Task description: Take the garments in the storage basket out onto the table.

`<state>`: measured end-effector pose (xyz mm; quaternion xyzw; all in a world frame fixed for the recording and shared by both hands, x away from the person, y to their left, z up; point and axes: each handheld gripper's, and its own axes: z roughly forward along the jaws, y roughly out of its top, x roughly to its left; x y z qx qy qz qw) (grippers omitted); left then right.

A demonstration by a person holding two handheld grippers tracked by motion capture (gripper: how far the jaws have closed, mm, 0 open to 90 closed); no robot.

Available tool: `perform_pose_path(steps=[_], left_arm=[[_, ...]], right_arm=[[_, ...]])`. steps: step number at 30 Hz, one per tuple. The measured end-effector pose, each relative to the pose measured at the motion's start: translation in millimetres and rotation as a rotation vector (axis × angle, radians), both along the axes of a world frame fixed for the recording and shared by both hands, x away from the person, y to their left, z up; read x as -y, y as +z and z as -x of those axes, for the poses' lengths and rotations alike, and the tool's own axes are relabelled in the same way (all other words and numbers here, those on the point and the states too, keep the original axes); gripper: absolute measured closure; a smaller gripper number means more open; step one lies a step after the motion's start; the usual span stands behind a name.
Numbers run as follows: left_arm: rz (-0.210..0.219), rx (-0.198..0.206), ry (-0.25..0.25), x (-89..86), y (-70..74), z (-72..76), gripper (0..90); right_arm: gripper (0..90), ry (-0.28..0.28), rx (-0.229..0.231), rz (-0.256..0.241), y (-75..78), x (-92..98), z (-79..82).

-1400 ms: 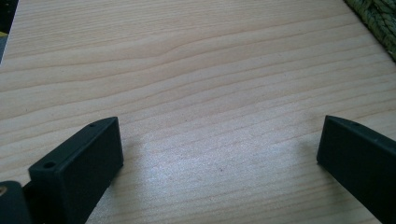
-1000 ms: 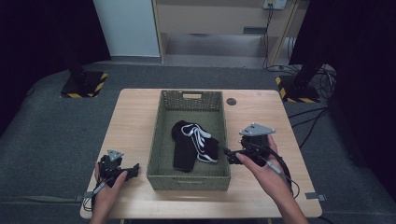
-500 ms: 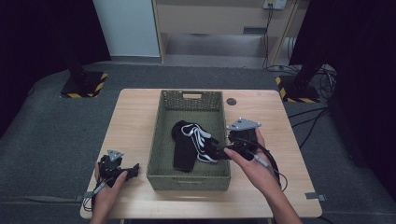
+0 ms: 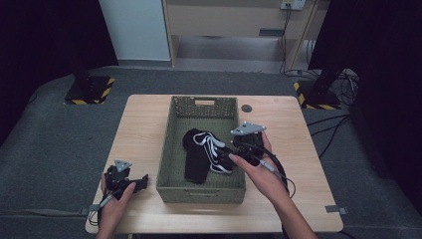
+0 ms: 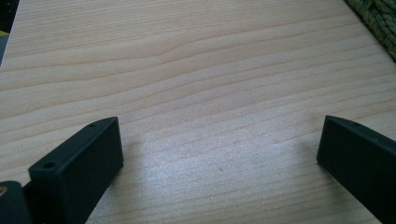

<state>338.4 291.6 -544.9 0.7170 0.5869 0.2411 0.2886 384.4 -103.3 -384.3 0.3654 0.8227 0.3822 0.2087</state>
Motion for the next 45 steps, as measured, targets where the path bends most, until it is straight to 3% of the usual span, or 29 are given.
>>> perform_pose_path(steps=[13, 33, 45], left_arm=[[0.0, 0.0, 0.0, 0.0, 0.0, 0.0, 0.0], [0.0, 0.0, 0.0, 0.0, 0.0, 0.0, 0.0], [0.0, 0.0, 0.0, 0.0, 0.0, 0.0, 0.0]], right_arm=[[3.3, 0.016, -0.008, -0.006, -3.4, -20.1, -7.3], [2.7, 0.023, -0.06, 0.001, -29.1, -51.9, -28.8], [2.9, 0.009, -0.097, -0.026, -42.1, -64.2, -43.8]])
